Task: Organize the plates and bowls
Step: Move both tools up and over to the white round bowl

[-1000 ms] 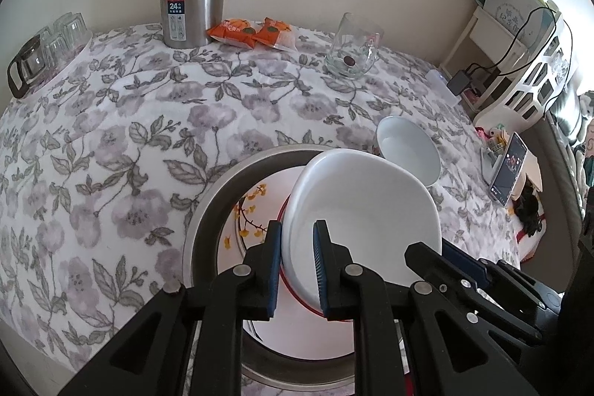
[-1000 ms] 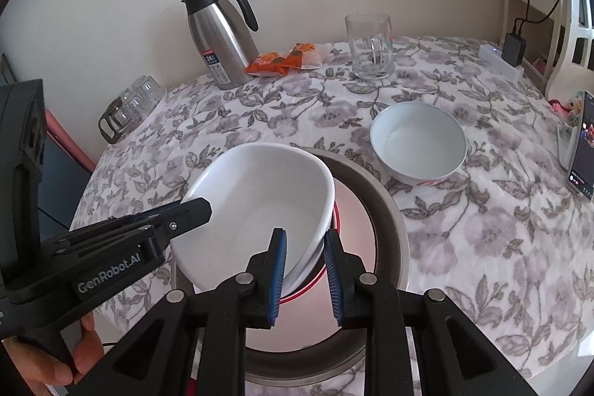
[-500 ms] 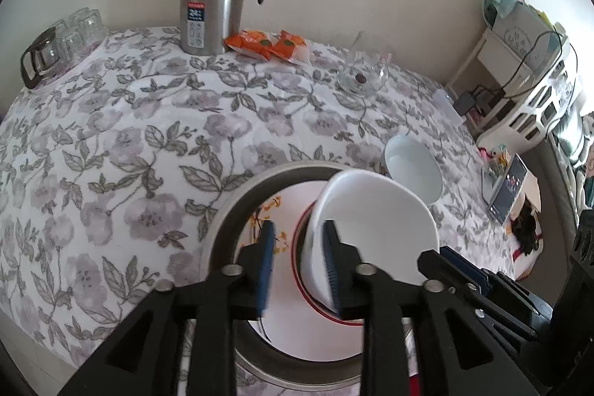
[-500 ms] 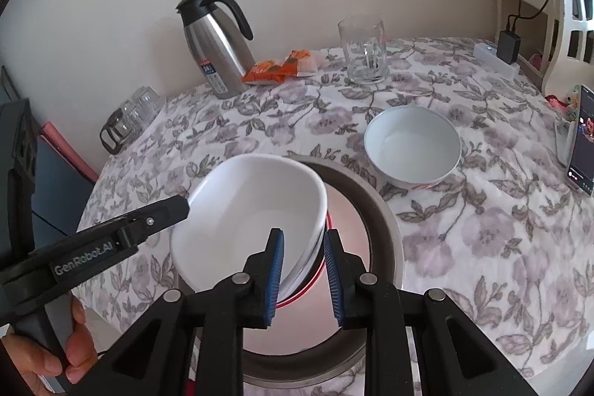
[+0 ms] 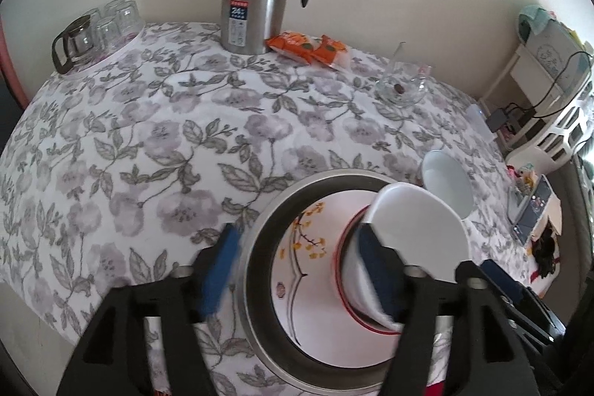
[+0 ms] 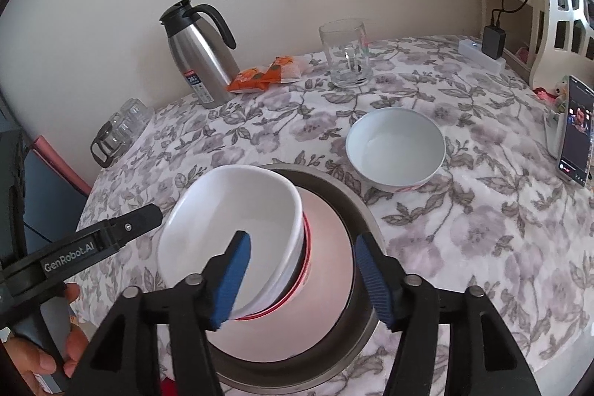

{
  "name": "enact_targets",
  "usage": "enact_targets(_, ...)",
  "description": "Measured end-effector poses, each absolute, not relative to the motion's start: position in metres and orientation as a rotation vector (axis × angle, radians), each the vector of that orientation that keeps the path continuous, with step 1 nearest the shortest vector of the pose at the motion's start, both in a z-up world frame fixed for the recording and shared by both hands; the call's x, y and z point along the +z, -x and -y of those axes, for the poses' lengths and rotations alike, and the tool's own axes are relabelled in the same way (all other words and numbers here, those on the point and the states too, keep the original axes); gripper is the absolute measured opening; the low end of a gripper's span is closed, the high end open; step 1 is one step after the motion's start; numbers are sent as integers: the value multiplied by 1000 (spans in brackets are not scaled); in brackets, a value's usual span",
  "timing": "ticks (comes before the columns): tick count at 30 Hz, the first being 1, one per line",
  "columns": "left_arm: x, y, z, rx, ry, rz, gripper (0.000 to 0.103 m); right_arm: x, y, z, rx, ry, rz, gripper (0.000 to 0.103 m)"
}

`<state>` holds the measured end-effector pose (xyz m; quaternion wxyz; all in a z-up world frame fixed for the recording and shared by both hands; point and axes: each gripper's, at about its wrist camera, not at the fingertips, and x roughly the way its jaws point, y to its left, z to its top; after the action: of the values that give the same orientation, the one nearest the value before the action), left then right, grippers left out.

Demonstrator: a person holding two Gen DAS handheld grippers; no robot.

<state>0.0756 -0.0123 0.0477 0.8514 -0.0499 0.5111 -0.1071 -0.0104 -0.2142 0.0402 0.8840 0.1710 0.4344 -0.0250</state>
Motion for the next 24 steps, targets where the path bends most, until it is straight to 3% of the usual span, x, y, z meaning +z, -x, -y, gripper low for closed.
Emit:
enact_targets(1,47,-76,12,-216,101,-1075,83,40,10,215,-54,-358,-906,68)
enact_targets(3,47,-76,11,-199,96,-1070,83,39,10,216,-58,-362,-907,73)
enact_targets(5,46,-77,9,-178,98,-1064,85,38,9,217,-57,-372,-906,85)
enact_targets(6,46,-77,8,-173,100,-1062,86,37,9,218,-54,-382,-904,98)
enact_targets(7,46,-77,6,-167,103,-1060,92,37,10,219,-53,-389,-899,103)
enact_targets(8,46,-78,5,-160,106,-1057,97,37,10,219,-55,-392,-894,103)
enact_targets(24,46,-80,-1,-124,130,-1032,97,40,12,235,-105,-417,-834,103)
